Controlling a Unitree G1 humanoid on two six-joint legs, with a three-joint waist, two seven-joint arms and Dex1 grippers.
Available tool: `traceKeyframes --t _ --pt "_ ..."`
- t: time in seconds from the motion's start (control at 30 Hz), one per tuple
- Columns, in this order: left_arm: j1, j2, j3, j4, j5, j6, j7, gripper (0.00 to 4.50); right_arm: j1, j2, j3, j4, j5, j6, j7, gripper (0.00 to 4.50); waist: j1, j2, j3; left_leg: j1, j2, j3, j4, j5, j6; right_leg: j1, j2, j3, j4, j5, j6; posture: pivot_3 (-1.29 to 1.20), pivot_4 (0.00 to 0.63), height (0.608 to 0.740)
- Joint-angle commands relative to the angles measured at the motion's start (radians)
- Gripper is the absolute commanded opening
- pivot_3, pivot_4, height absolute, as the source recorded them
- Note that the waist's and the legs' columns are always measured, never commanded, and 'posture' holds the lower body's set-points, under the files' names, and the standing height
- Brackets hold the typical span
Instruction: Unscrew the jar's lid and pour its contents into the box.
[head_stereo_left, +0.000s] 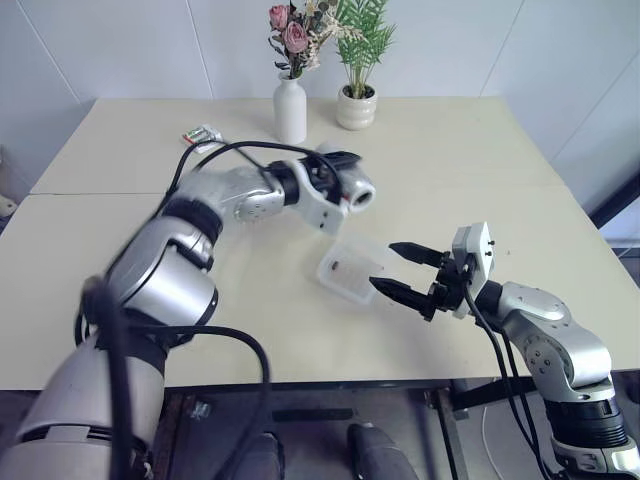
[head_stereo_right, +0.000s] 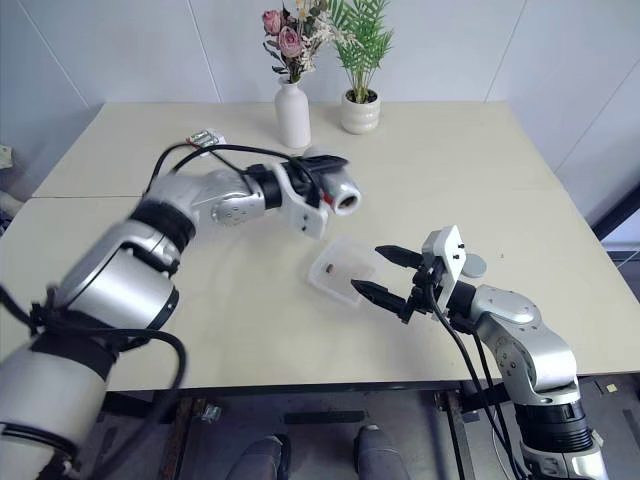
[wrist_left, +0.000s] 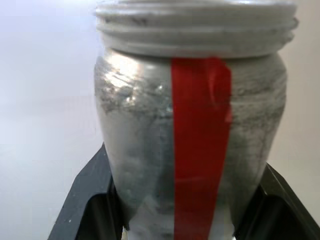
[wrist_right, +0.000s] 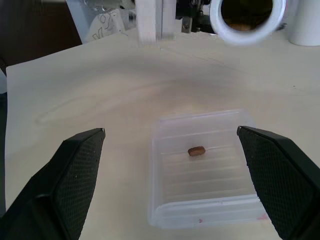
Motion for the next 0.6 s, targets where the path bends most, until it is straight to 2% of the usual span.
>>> traceKeyframes --t 0.03,0.13,0.2,0.3,0.43,0.6 --pt "0.061 -0.006 0.236 -0.165 -0.394 0.152 -0.426 2.13 0.002 -0.012 -0.010 -0.028 0.020 -0.001 0.016 4.47 0.000 0.000 0.000 0.000 0.000 0.000 0.001 0.000 0.000 0.000 0.000 0.000 0.001 0.000 0.000 0.00 0.150 0.740" --pt "0.176 0.003 0.414 -0.405 -0.659 0.473 -0.585 2.13 -0.023 -0.016 -0.016 -0.032 0.039 0.010 0.029 4.47 -0.001 0.000 0.000 -0.001 0.000 -0.002 0.004 0.000 0.000 0.000 0.000 -0.001 0.002 0.000 0.000 0.00 0.150 0.740" --pt "0.240 0.011 0.489 -0.556 -0.759 0.670 -0.599 2.13 -0.043 -0.022 -0.018 -0.033 0.048 0.017 0.039 4.47 -0.004 0.000 0.000 -0.001 0.000 -0.003 0.005 0.000 0.000 0.000 -0.001 -0.001 0.004 0.000 0.000 0.00 0.150 0.740" --pt "0.318 0.029 0.609 -0.708 -0.878 0.949 -0.535 2.13 -0.101 -0.035 -0.011 -0.033 0.065 0.035 0.072 4.47 -0.019 0.000 0.000 0.000 0.000 -0.003 0.008 0.000 0.000 0.000 0.000 -0.001 0.009 0.000 0.000 0.00 0.150 0.740" --pt "0.414 0.057 0.716 -0.831 -0.941 1.158 -0.432 2.13 -0.174 -0.050 0.003 -0.034 0.072 0.046 0.105 4.47 -0.032 0.000 0.000 0.001 0.000 -0.006 0.015 0.000 0.001 0.001 0.000 -0.003 0.015 0.000 -0.001 0.00 0.150 0.740" --pt "0.568 0.104 0.824 -0.915 -0.972 1.261 -0.351 2.13 -0.257 -0.060 0.029 -0.046 0.079 0.055 0.140 4.47 -0.047 0.000 0.000 0.005 0.000 -0.008 0.016 0.003 0.001 0.006 0.000 -0.005 0.015 0.003 -0.003 0.00 0.150 0.740"
